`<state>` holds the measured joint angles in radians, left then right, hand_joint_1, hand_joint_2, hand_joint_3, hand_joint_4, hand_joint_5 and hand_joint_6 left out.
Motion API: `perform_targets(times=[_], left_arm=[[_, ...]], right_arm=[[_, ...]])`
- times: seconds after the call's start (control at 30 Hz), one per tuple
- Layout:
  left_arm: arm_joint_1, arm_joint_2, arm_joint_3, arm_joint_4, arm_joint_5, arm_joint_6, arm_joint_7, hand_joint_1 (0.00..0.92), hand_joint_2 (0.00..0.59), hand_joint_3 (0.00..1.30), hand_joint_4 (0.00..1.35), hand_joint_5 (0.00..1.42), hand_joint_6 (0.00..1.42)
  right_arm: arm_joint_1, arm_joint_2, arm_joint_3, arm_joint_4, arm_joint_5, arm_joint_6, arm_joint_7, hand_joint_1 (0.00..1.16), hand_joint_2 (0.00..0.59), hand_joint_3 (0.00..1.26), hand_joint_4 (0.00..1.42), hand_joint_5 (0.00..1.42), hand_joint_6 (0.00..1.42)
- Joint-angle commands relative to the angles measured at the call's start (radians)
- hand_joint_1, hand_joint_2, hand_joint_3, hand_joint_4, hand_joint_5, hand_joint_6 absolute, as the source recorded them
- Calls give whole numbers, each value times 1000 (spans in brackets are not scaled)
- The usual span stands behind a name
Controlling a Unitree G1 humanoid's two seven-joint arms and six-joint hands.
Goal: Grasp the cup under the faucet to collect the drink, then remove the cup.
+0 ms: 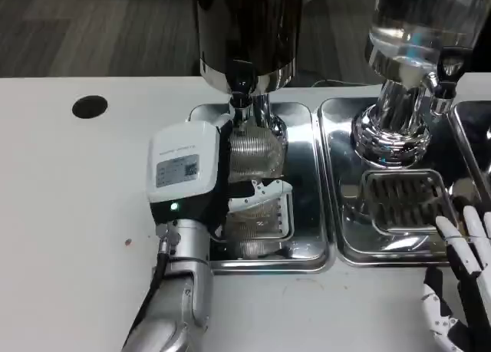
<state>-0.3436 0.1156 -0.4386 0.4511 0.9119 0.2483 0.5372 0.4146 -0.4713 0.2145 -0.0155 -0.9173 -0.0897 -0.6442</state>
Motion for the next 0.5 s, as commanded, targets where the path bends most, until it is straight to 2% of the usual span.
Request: perform_targets(times=[0.03,0.13,0.27,0.5], left_arm=[[6,13,1,0,-1,7,21,275,89,782,809,1065,1404],[9,24,2,-10,2,13,19,260,91,768,784,1029,1397],[12,34,-1,-21,3,19,11,195,92,732,708,942,1250],[19,44,-3,-41,-2,26,2,135,80,643,596,850,1153]], right_arm=[[-10,5,1,16,3,-12,4,163,558,155,0,0,0],[-21,12,7,25,2,-12,7,160,559,155,0,0,0],[-25,19,11,30,1,-11,5,157,560,155,0,0,0],[-6,18,1,36,7,-20,-8,152,560,163,0,0,0]])
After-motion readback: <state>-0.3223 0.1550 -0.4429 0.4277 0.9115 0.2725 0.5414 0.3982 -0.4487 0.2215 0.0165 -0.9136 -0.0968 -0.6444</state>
